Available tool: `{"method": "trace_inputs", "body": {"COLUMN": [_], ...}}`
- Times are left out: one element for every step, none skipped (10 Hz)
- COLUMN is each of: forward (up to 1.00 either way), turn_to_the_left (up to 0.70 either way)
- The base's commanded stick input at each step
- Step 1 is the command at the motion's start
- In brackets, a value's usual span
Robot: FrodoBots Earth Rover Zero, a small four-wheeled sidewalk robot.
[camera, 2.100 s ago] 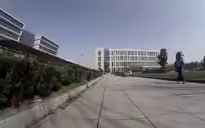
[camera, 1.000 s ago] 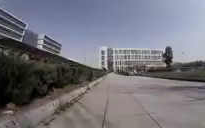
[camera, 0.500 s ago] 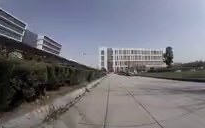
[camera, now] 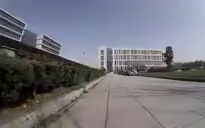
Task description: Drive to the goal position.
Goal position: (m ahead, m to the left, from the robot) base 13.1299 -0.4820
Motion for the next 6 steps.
{"method": "trace_inputs", "body": {"forward": [0.50,0.50,0.50,0.50,0.50,0.50], "turn_to_the_left": [0.00,0.00,0.00,0.00,0.00,0.00]}}
